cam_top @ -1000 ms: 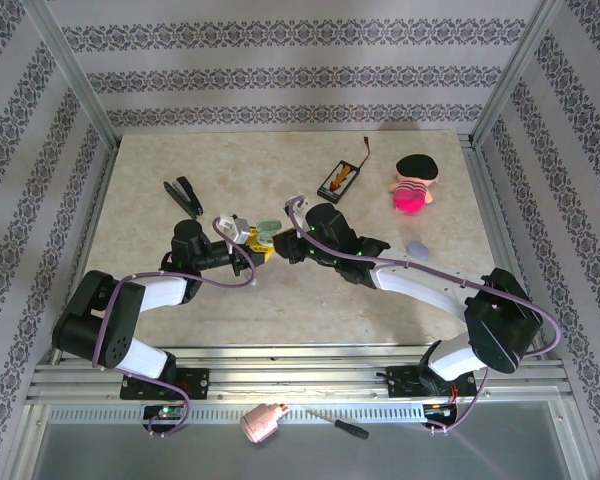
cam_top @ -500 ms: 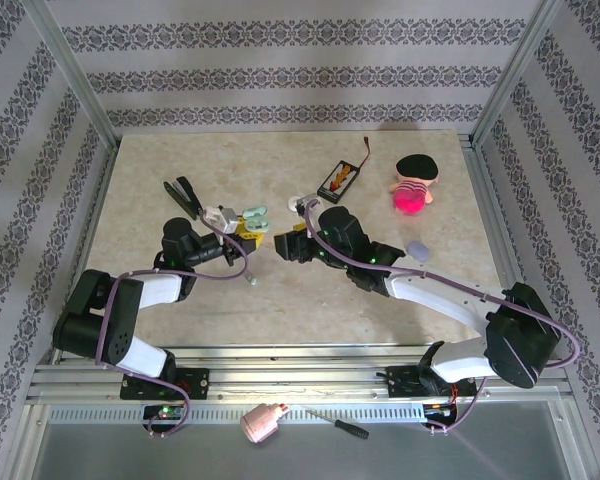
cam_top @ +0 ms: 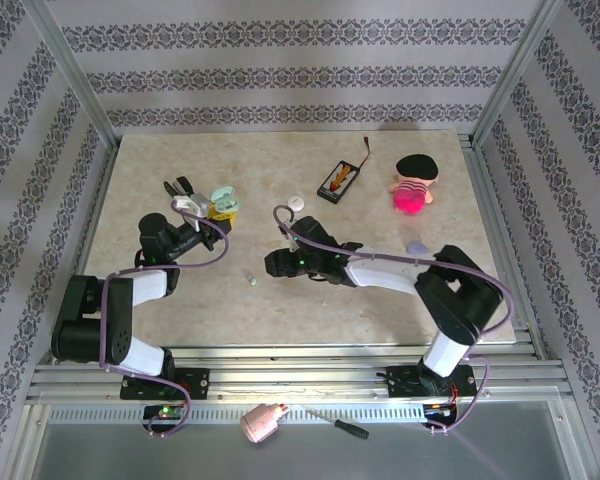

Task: Insert the wireless bluetooth earbuds into the charging case

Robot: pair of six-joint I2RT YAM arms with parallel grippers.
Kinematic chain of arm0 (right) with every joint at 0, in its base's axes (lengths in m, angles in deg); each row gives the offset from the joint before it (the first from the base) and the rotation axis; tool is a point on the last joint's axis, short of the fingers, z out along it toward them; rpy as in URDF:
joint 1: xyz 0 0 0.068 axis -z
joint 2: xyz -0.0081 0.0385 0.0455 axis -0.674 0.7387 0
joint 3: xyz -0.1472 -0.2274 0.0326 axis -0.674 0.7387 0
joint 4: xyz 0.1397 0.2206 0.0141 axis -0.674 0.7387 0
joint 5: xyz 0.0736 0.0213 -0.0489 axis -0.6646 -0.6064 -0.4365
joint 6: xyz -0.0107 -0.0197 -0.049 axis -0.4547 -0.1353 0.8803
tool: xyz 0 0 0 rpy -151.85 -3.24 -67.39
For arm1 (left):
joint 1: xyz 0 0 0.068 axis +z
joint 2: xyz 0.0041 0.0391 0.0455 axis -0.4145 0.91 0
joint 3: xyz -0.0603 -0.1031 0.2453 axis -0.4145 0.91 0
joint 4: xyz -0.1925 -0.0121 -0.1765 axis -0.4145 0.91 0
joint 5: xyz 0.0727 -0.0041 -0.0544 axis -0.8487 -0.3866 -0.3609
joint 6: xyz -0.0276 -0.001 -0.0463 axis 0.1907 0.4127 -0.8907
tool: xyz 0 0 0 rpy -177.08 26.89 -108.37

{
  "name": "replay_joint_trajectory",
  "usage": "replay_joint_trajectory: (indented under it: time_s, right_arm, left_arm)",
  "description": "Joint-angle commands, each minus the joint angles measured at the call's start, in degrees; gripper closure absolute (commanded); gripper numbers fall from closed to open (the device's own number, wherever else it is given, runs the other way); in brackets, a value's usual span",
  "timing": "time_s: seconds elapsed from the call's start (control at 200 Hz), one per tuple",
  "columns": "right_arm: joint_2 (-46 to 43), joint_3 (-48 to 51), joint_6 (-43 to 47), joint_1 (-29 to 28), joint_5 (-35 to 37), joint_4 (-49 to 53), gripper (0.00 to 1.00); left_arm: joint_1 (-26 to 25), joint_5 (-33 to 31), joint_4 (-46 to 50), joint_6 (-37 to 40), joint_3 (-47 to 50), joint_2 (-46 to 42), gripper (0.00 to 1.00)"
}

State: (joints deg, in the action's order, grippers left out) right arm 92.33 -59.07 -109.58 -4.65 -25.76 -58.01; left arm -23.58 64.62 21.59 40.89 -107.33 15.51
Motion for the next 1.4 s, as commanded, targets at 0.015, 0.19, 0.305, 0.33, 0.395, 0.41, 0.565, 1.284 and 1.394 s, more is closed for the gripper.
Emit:
replay_joint_trajectory:
  time_s: [0.015,0.19,0.305,0.33,0.395,0.41,0.565,1.284,1.394]
  right_arm:
    - [4.3,-4.6,-3.9,-0.3,-8.0,0.5,0.51]
    - [12.8,-12.1,-2.4,-0.1,-15.5,1.9,0.52]
    - [18.0,-17.0,-2.2,0.0,-19.0,2.2,0.52]
    - [18.9,-17.7,-2.1,0.0,-19.2,2.2,0.52]
    - [20.9,-19.6,-1.9,0.2,-20.2,3.0,0.53]
    - [21.2,-19.9,-1.8,0.3,-20.6,3.1,0.53]
    - [21.5,-18.9,-1.9,0.6,-21.7,3.0,0.55]
    - [9.5,-10.1,10.8,-0.7,-12.6,12.3,0.58]
    - [11.6,-14.8,15.4,-0.9,-10.8,17.0,0.57]
  left_arm:
    - [1.1,-0.6,-4.2,-2.0,-0.1,-1.5,0.81]
    - [1.5,-1.9,-5.9,-2.4,1.1,-2.2,0.81]
    - [1.8,-2.0,-6.5,-2.4,1.4,-2.2,0.81]
    - [1.9,-1.9,-6.8,-2.6,1.5,-2.2,0.81]
    - [2.1,-2.0,-6.9,-2.6,1.8,-2.5,0.81]
    - [2.1,-2.0,-6.8,-2.6,1.8,-2.5,0.81]
    - [2.4,-2.3,-5.8,-2.1,1.9,-3.3,0.81]
    - [2.8,-4.5,-5.5,-2.6,1.8,-1.2,0.81]
    - [3.4,-4.5,-7.0,-3.7,2.1,-0.4,0.81]
